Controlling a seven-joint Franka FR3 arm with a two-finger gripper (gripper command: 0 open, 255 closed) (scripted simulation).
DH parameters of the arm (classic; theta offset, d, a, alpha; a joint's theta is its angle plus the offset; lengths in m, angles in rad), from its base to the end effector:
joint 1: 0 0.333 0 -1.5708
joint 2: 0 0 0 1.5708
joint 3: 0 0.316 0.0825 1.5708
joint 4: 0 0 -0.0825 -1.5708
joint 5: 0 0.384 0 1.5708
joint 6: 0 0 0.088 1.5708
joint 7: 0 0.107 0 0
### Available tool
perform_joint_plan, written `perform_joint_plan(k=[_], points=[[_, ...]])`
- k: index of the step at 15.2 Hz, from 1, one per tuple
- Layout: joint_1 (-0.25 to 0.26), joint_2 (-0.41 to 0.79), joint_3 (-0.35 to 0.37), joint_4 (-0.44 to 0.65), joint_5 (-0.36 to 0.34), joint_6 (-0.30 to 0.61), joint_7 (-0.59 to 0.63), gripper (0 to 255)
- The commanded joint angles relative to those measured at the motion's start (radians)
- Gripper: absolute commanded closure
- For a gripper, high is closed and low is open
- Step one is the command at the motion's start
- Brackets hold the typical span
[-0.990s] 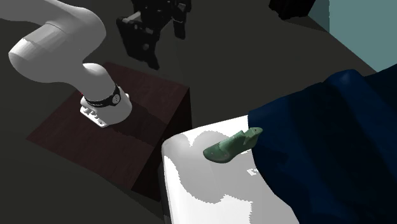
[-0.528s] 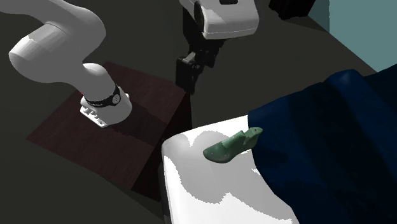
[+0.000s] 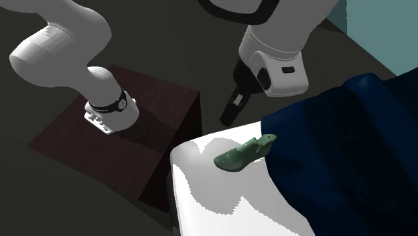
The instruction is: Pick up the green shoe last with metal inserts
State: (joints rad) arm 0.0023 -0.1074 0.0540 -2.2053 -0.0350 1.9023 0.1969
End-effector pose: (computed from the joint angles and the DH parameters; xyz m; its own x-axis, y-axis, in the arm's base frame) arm 0.4864 0.0252 0.4121 0.9742 -0.1311 -0.1839 -0.1194 -0.9901 0.0734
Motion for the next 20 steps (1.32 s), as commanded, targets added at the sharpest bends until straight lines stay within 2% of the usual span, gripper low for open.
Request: perform_joint_plan(k=[1, 9, 19, 20], points=[[0.004, 0.097, 0.009, 0.048, -0.023, 0.022, 0.024, 0], [0.031, 0.443, 0.011, 0.268, -0.114, 0.037, 0.101, 0], [0.033, 0.51, 0.006, 0.251, -0.125, 0.119, 0.114, 0], [0.034, 0.511, 0.007, 0.252, -0.124, 0.118, 0.114, 255]])
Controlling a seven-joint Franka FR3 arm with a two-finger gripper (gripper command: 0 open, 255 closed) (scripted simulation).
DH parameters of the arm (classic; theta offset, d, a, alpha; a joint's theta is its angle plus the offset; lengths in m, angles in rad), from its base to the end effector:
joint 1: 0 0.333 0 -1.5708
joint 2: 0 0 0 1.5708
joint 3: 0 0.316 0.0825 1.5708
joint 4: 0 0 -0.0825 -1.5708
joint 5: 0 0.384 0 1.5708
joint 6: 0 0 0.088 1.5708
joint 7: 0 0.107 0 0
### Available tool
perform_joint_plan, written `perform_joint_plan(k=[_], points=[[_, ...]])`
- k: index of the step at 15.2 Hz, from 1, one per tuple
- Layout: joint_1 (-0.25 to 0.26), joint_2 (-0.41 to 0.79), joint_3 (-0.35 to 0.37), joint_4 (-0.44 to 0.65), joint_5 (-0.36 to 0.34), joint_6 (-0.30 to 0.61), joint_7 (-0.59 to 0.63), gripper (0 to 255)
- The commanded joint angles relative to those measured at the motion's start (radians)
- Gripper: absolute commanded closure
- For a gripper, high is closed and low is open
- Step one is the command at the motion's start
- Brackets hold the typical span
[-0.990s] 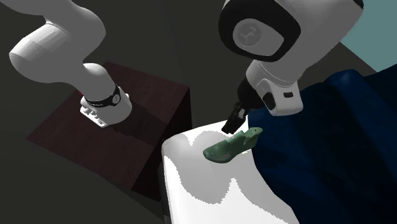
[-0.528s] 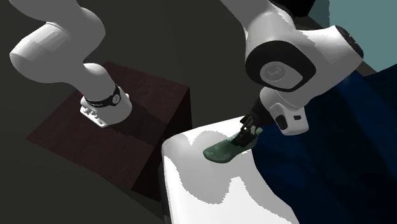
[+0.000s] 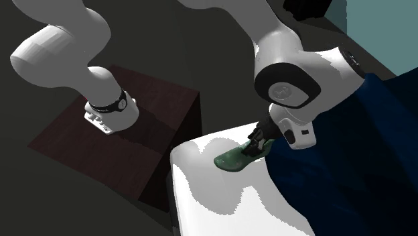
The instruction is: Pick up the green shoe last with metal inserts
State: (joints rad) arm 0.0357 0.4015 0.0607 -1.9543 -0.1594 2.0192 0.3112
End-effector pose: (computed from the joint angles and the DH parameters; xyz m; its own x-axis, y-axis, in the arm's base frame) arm 0.5759 0.0456 0.2492 0.9465 -0.1441 -0.2887 -0.0921 -0.9782 0.1862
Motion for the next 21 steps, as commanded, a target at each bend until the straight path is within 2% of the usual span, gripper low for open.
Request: perform_joint_plan(k=[1, 9, 21], points=[[0.0, 0.001, 0.0, 0.001, 0.0, 0.001, 0.0, 255], [0.0, 0.002, 0.0, 0.0, 0.0, 0.002, 0.0, 255], [-0.001, -0.094, 0.005, 0.037, 0.014, -0.129, -0.02, 255]])
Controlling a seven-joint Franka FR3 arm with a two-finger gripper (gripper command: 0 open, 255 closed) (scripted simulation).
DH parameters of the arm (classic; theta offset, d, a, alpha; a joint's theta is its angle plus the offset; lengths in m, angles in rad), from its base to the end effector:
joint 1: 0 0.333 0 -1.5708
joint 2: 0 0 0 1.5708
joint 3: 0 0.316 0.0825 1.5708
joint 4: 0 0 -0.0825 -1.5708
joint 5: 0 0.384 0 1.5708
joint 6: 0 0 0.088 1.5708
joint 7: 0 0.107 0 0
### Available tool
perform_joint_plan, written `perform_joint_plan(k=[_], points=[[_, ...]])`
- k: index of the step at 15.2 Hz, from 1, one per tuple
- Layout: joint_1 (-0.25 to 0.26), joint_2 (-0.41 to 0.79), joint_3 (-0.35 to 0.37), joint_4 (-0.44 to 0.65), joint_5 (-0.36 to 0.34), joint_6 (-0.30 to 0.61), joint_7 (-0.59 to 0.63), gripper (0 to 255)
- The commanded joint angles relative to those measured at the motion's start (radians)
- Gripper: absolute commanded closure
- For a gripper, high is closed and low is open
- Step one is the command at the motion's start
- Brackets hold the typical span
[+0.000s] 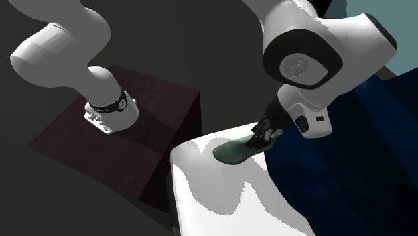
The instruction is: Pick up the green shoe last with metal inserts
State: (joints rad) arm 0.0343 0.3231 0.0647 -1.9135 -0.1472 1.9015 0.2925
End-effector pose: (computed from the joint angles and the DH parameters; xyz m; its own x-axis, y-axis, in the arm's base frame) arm 0.5782 0.0454 0.3049 0.9466 -0.1440 -0.2886 -0.0921 -0.9782 0.1862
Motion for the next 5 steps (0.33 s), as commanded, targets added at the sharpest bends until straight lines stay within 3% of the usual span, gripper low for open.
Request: perform_joint_plan(k=[1, 5], points=[[0.0, -0.022, 0.001, 0.001, 0.003, -0.023, -0.003, 255], [0.0, -0.036, 0.002, 0.012, 0.005, -0.047, -0.006, 255]])
